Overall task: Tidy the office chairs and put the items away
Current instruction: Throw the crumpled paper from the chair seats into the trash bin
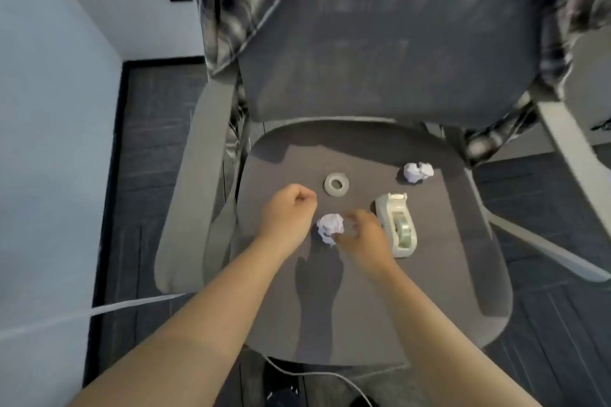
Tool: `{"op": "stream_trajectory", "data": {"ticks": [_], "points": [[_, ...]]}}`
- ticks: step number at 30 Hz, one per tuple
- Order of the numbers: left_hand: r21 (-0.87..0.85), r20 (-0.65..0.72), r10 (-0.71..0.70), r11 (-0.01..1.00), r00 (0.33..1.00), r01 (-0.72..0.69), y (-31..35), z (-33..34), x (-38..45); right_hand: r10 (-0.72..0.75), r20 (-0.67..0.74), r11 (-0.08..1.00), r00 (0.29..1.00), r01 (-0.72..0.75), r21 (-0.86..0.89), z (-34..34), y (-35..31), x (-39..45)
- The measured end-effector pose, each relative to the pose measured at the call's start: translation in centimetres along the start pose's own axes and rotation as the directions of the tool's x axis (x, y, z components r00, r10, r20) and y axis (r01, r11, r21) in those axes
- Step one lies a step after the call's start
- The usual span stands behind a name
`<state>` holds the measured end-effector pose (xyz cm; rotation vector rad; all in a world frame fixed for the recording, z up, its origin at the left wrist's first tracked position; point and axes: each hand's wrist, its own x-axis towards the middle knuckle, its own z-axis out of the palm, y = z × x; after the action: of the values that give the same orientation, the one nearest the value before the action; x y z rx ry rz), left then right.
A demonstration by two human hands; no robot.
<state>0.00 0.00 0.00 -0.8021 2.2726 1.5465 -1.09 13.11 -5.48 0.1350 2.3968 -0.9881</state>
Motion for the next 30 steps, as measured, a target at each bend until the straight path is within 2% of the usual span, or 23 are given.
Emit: {"op": "stream_trajectory", "data": {"ticks": [4,8,11,15,19,25,30], "points": [[-0.086,-0.039,-0.059,0.995,0.997,0.055,-2.9,1.8,2.9,-0.068,0.01,0.997,0.998,0.068,-0.032,3.0,1.7,2.8],[-0.098,-0.053,-0.096,0.991,0.994,0.09,-5.4,2.6,4.1,-0.082,0.011,0.993,0.997,0.083,-0.079,4.8,3.2,4.4],[-0.101,-0.059,-0.123,0.988,0.991,0.117,-6.1,2.4,4.4,-0.061,-0.005,0.998,0.998,0.061,-0.016,4.4,3.3,4.5],[-0.095,-0.064,-0.107,0.99,0.992,0.1,-4.8,2.4,4.3,-0.082,-0.127,0.992,0.988,0.093,0.087,1.1,2.0,3.6],[-0.093,-0.059,-0.058,0.994,0.997,0.053,-1.2,3.5,4.2,-0.036,-0.264,0.988,0.964,0.074,0.135,-4.6,1.8,2.6],[0.104,0.056,0.046,0.993,0.997,-0.052,4.2,8.0,5.2,0.095,-0.373,0.984,0.923,-0.03,0.178,-12.1,5.8,2.2],[0.313,0.151,0.172,0.926,0.974,-0.212,6.4,13.8,9.5,0.154,-0.383,0.974,0.911,-0.075,0.213,-14.2,10.0,5.0]]}}
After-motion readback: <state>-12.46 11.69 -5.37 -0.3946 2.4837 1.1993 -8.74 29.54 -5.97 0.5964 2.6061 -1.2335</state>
